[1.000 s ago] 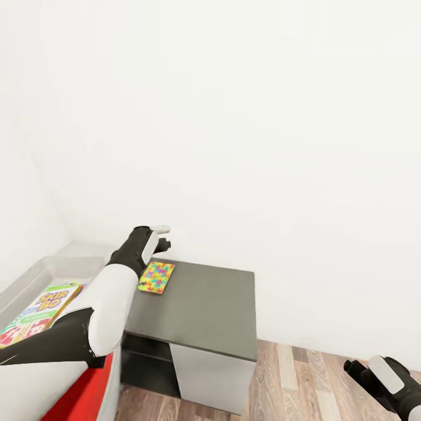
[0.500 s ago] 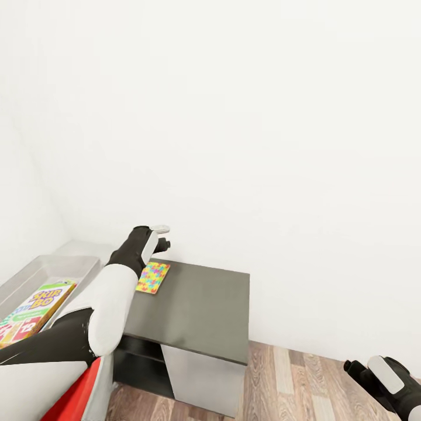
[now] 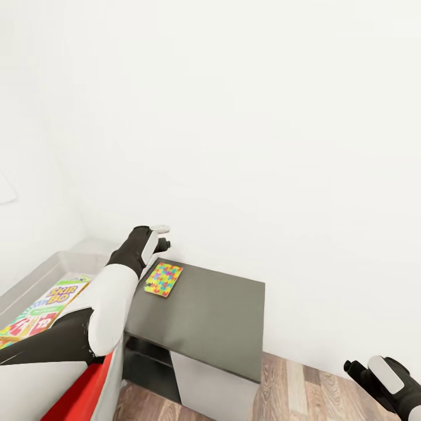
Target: Put all the toys in the child's room - the three board games (two on the bed and one on the table), the two jigsaw puzzles on the table, and the tennis ball on the table - inside the toy box on the table in the child's room.
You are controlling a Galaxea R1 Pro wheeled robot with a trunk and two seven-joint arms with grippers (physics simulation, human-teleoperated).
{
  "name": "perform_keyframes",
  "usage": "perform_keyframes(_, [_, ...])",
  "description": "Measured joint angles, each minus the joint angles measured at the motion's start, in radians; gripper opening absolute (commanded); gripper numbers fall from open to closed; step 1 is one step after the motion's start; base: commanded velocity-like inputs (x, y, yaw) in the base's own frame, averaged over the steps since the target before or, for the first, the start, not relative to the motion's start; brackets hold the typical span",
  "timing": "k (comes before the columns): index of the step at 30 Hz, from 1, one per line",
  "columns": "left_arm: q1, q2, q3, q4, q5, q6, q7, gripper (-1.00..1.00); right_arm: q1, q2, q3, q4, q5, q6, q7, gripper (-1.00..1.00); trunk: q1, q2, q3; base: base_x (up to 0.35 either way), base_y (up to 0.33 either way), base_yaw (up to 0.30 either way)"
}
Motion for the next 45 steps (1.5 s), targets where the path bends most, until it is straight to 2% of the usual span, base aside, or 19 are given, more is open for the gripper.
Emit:
perform_keyframes(28, [0.0, 0.0, 0.0, 0.0, 0.0, 0.001, -0.001, 1.0, 0.0, 0.0, 0.0, 0.0, -0.001, 0.002, 0.0, 1.0, 0.0, 0.0, 0.0, 0.068, -0.123, 0.005])
perform_keyframes(45, [0.0, 0.003, -0.001, -0.002, 0.0, 0.0, -0.001, 1.0, 0.0, 0.003, 0.001, 0.0, -0.002, 0.002, 0.0, 1.0, 0.0, 0.0, 0.0, 0.078, -0.017, 0.0])
